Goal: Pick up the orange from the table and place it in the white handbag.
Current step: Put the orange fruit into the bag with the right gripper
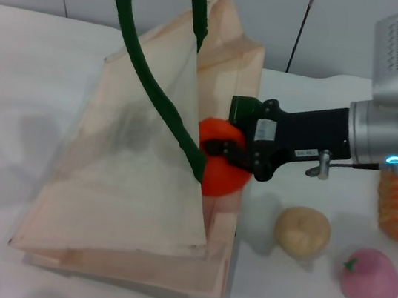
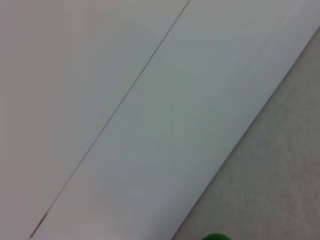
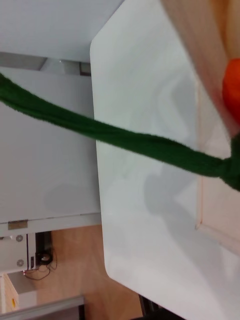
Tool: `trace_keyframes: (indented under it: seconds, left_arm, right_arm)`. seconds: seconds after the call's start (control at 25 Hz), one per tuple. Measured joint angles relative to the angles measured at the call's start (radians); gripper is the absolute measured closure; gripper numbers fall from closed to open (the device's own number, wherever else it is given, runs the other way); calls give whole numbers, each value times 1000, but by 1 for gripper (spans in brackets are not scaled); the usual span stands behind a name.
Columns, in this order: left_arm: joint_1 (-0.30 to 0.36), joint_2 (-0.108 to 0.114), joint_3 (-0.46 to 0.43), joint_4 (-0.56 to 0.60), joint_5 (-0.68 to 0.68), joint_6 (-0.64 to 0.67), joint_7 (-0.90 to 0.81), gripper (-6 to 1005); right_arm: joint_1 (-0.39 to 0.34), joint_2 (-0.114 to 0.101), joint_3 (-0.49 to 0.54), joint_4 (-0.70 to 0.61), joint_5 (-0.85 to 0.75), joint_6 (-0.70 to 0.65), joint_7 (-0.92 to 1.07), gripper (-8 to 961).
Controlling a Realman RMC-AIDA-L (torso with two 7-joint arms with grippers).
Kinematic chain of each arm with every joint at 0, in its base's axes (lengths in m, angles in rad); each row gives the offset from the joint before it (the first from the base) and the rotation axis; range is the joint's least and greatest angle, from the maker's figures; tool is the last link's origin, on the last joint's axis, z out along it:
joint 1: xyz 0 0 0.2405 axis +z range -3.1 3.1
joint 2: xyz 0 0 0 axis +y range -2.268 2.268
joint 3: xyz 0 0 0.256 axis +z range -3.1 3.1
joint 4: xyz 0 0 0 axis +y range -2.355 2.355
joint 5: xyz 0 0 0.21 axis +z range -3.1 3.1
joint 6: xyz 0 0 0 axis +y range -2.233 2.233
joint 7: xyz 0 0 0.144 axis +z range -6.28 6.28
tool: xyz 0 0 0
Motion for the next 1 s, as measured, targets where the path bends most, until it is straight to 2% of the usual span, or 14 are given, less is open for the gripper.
trace_keyframes:
  seconds: [0.24, 0.6, 1.0]
  left_arm:
    - [-9, 0, 0, 0, -3, 0, -3, 863]
    - [-19, 0, 0, 0, -3, 0, -7, 863]
    - [-22, 1, 0, 19, -3, -1, -8, 863]
  right_arm:
    - [19, 1, -85, 11, 74, -32, -7, 875]
    - [53, 1, -267, 21, 204, -95, -4, 879]
    - [84, 6, -355, 20, 292, -116, -6, 881]
